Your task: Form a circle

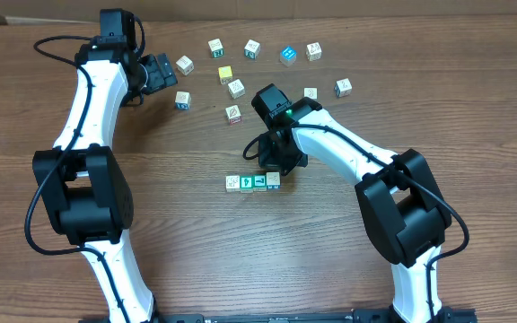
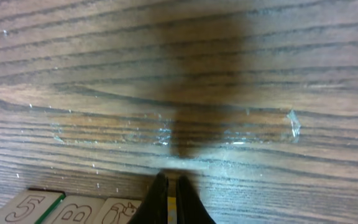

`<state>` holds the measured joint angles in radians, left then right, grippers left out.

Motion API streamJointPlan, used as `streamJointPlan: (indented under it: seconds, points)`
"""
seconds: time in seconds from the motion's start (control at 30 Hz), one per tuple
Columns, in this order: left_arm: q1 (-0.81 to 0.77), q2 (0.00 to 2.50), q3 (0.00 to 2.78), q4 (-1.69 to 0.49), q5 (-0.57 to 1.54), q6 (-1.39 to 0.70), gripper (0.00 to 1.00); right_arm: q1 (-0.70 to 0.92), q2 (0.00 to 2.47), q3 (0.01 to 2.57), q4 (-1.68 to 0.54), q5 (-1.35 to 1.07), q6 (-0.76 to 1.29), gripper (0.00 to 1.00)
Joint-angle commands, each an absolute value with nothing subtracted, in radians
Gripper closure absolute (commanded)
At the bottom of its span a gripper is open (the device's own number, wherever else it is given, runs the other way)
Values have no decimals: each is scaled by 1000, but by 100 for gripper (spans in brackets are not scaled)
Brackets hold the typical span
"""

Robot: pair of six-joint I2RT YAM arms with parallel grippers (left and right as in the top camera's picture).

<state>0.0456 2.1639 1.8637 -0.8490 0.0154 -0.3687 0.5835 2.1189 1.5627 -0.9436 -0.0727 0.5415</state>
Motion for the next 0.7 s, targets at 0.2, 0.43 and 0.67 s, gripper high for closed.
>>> streamJointPlan:
  seconds: [0.2,0.43,0.67]
  points:
    - [39,2158,1876,-849,19,-389,0,594,2121,1557,-955,-84,530,96]
    - [39,2158,1877,-849,19,-389,0,608,2121,1557,-952,-83,525,96]
    - [39,2158,1877,-849,19,-389,0,608,2121,1557,-955,-81,526,96]
